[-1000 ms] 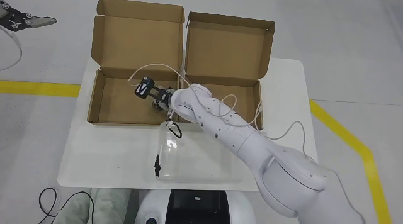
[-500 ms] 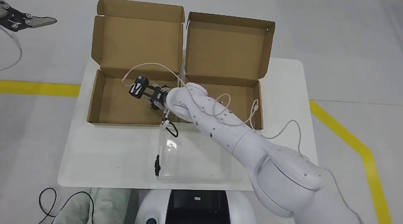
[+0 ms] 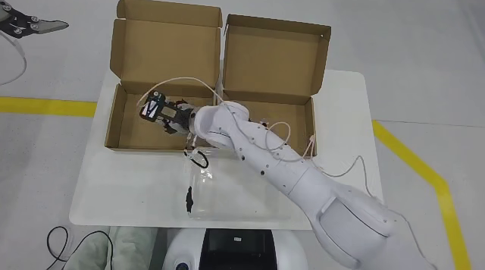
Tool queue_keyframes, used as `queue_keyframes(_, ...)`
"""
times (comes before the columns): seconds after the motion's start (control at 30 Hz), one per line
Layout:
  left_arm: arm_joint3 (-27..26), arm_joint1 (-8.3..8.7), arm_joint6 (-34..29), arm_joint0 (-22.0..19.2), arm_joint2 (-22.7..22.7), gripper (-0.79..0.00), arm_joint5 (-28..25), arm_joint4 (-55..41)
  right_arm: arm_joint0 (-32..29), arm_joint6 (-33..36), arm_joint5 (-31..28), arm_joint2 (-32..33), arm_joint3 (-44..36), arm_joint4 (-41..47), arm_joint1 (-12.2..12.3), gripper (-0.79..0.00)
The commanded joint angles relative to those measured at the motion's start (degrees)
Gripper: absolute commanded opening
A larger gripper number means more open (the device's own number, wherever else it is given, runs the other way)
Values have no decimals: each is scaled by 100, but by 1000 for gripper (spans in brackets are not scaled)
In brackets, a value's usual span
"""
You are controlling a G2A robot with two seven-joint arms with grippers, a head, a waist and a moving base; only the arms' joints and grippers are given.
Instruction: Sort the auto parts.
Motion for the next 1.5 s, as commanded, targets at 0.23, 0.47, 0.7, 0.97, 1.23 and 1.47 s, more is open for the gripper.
queue_keyframes(0.23, 0, 0, 0, 0, 0, 0, 0, 0, -1612, 298, -488, 1077, -2467, -759, 756, -422)
queue_keyframes(0.47, 0, 0, 0, 0, 0, 0, 0, 0, -2953, 309, -864, 1993, -3975, -1269, 1197, -416)
queue_keyframes(0.7, 0, 0, 0, 0, 0, 0, 0, 0, -3925, -125, -1132, 2788, -4723, -1459, 1475, -406)
queue_keyframes(0.97, 0, 0, 0, 0, 0, 0, 0, 0, -4638, -745, -1199, 3368, -5079, -1641, 1672, -268)
queue_keyframes(1.23, 0, 0, 0, 0, 0, 0, 0, 0, -5085, -1088, -1143, 3703, -5389, -1889, 1813, 0)
queue_keyframes(1.47, 0, 0, 0, 0, 0, 0, 0, 0, -5708, -1572, -983, 4197, -5863, -1972, 1945, 0)
